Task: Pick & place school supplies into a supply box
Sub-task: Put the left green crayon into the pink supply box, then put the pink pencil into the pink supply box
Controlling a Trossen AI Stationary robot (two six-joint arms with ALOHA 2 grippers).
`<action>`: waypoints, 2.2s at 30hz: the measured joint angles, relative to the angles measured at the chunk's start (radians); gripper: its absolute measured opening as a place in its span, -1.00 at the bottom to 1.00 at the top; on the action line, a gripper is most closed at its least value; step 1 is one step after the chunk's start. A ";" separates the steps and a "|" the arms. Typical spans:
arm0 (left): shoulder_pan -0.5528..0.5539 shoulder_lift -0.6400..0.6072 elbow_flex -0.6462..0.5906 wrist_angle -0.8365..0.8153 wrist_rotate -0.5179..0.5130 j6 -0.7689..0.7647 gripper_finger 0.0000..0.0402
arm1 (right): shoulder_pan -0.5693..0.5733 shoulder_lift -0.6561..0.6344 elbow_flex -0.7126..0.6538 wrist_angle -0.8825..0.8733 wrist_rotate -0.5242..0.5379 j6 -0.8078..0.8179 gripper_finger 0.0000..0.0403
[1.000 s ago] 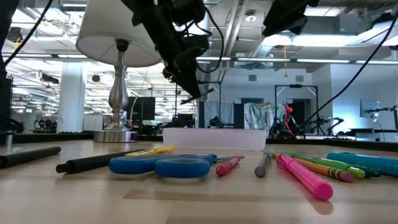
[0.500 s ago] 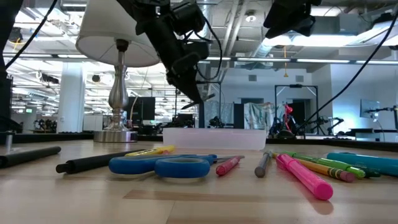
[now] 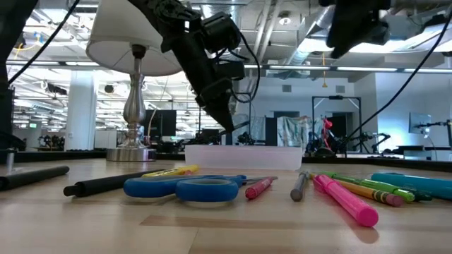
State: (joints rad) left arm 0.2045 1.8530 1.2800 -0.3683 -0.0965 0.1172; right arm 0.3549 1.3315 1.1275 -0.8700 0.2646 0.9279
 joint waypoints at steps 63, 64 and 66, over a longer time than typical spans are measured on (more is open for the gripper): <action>-0.194 -0.358 0.000 -0.092 0.062 -0.089 -0.14 | 0.278 0.490 -0.010 -0.023 -0.185 0.800 -0.41; -0.198 -0.358 0.000 -0.092 0.062 -0.093 -0.14 | 0.278 0.490 -0.017 -0.013 -0.185 0.800 -0.41; -0.205 -0.358 0.000 -0.092 0.062 -0.101 -0.14 | 0.278 0.490 -0.031 0.000 -0.187 0.800 -0.41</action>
State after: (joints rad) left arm -0.0003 1.4952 1.2804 -0.4603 -0.0342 0.0164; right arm 0.6327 1.8214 1.0964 -0.8705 0.0776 1.7279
